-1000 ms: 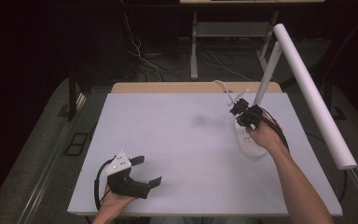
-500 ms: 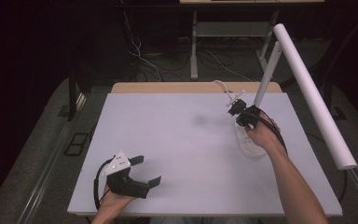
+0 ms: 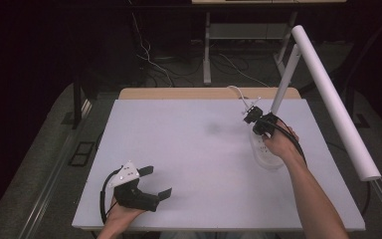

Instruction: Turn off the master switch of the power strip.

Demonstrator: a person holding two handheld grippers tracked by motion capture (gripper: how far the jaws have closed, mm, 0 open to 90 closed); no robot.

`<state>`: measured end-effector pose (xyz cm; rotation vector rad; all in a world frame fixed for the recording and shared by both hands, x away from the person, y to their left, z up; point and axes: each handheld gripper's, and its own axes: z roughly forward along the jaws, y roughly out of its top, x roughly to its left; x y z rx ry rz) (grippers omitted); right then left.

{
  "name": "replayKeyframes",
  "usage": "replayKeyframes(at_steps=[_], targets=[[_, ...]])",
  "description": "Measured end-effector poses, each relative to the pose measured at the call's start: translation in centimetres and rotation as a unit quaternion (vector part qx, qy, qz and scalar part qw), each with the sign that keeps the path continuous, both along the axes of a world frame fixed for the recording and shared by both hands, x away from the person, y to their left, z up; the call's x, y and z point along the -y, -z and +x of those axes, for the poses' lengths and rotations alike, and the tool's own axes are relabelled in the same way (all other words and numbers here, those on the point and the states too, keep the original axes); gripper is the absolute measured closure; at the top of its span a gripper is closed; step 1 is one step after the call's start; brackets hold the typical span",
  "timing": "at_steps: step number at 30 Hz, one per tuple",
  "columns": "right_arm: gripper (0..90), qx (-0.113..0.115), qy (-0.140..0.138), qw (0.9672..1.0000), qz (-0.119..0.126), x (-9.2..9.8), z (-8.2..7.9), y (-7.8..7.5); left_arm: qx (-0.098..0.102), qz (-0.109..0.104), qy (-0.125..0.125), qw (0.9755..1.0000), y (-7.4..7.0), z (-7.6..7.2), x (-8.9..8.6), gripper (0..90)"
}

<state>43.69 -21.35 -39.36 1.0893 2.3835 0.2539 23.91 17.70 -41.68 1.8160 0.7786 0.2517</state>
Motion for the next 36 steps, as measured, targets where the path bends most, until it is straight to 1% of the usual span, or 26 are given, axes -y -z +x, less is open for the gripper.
replayKeyframes(at_steps=[5, 8, 14, 15, 16, 20, 22, 24, 26, 28, 29, 31, 36], targets=[[89.3, -0.006, 0.003, 1.0000, -0.001, 0.1, 0.1, 0.3, 0.000, 0.002, 0.001, 1.0000, 0.0, 0.0, 0.0, 0.0], [89.3, -0.005, 0.003, 1.0000, -0.001, 0.1, 0.2, 0.3, 0.000, 0.000, 0.001, 1.0000, 0.0, 0.0, 0.0, 0.0], [89.2, -0.011, 0.003, 0.9999, -0.010, -0.3, 0.2, 0.8, 0.000, 0.000, 0.002, 1.0000, 0.0, 0.0, 0.0, 0.0], [89.2, -0.011, 0.003, 0.9999, -0.010, -0.3, 0.2, 0.8, 0.000, -0.001, 0.002, 1.0000, 0.0, 0.0, 0.0, 0.0], [89.2, -0.005, 0.006, 0.9999, -0.012, -0.4, 0.2, 0.9, -0.001, -0.001, 0.002, 1.0000, 0.0, 0.0, 0.0, 0.0], [89.4, -0.003, 0.008, 0.9999, -0.011, -0.4, 0.1, 0.9, -0.002, -0.003, 0.002, 1.0000, 0.0, 0.0, 0.0, 0.0], [89.5, -0.008, 0.011, 0.9999, -0.008, -0.3, 0.2, 1.0, -0.001, -0.002, 0.002, 1.0000, 0.0, 0.0, 0.0, 0.0], [89.6, -0.006, 0.012, 0.9996, -0.024, -0.1, 0.2, 1.1, -0.001, -0.001, 0.003, 1.0000, 0.0, 0.0, 0.0, 0.0], [89.6, -0.005, 0.016, 0.9993, -0.033, -0.1, 0.1, 1.3, -0.001, -0.001, 0.003, 1.0000, 0.0, 0.0, 0.0, 0.0], [89.7, -0.002, 0.011, 0.9996, -0.028, 0.1, 0.1, 1.3, -0.002, -0.002, 0.003, 1.0000, 0.0, 0.0, 0.0, 0.0], [89.6, -0.002, 0.016, 0.9996, -0.022, 0.2, 0.0, 1.3, -0.003, -0.001, 0.003, 1.0000, 0.1, 0.1, 0.0, 0.0], [89.6, 0.000, 0.010, 0.9997, -0.020, 0.3, 0.0, 1.3, -0.003, -0.001, 0.004, 1.0000, 0.1, 0.1, 0.0, 0.0], [89.6, 0.000, 0.007, 0.9998, -0.019, 0.3, 0.0, 1.1, -0.005, -0.001, 0.004, 1.0000, 0.1, 0.1, 0.1, 0.0]])
